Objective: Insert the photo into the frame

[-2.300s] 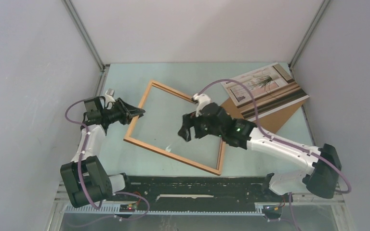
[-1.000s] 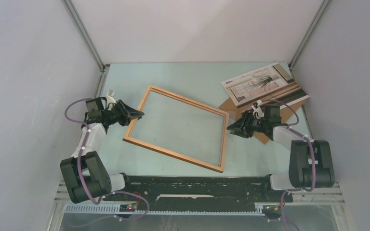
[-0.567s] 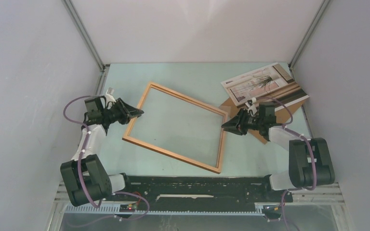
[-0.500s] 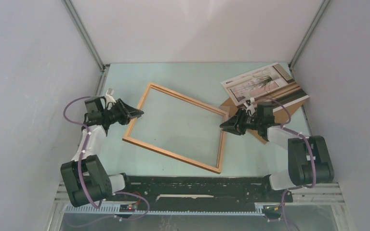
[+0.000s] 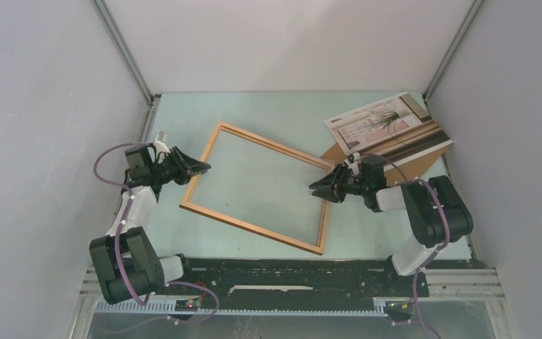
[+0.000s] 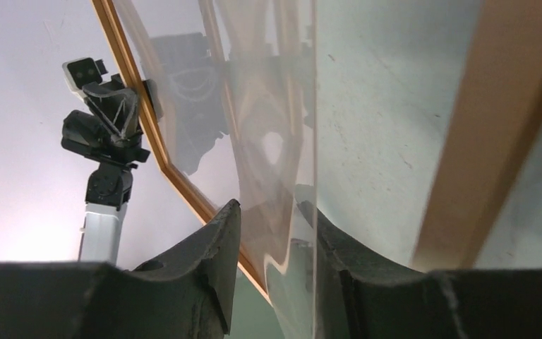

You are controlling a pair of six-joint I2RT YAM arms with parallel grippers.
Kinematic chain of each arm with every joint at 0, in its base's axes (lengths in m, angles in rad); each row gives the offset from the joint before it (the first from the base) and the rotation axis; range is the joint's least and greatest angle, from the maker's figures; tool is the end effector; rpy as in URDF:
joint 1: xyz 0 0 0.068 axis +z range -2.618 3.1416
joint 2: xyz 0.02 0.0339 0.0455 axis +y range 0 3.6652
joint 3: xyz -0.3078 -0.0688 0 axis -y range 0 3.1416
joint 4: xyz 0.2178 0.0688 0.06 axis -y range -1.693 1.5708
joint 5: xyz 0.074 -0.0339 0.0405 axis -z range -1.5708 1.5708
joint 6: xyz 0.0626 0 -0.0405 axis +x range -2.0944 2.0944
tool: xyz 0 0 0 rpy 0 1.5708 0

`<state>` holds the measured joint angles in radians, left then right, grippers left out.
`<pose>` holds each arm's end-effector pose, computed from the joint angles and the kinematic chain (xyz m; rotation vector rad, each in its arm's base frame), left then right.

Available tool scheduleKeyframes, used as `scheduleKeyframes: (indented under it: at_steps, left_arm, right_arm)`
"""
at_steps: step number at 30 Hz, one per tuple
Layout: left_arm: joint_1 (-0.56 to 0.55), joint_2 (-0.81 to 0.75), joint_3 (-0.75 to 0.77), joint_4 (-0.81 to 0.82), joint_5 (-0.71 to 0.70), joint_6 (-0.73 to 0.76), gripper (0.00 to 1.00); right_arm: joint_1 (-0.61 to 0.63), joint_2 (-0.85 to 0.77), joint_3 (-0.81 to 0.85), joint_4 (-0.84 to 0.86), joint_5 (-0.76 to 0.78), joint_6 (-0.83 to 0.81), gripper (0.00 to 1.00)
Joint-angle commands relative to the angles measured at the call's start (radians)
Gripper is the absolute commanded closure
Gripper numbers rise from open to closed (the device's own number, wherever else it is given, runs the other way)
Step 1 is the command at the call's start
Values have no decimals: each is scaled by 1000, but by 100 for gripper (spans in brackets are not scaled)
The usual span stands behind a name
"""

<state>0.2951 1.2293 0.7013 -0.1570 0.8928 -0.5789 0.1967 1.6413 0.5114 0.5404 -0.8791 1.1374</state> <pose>0.2275 0.0182 0.2740 -0.4643 2.1387 -1.1544 0.2687 0.1027 0.1858 0.5401 2.3680 1.6488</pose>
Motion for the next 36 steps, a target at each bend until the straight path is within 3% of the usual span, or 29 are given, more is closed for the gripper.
scheduleKeyframes:
  at_steps: [1, 4, 12, 21, 24, 30, 36]
  left_arm:
    - [-13, -26, -21, 32, 9, -13, 100]
    - [-13, -26, -18, 26, 7, -16, 100]
    - [-13, 22, 87, -208, -178, 93, 92]
    - [-12, 93, 96, -236, -257, 163, 86]
    - [-12, 106, 73, -241, -281, 168, 77]
    - [-12, 139, 69, -260, -281, 187, 62]
    - [-12, 132, 101, -358, -402, 225, 19]
  right_arm:
    - [48, 44, 6, 241, 34, 141, 60]
    - [52, 62, 6, 289, 34, 148, 71]
    - [4, 5, 23, 71, -9, -99, 100]
    - [-18, 65, 38, 207, -77, -24, 100]
    - [-18, 90, 40, 279, -91, 33, 100]
    - [-19, 101, 60, 246, -83, 13, 100]
    - [-17, 52, 101, 52, -58, -91, 100]
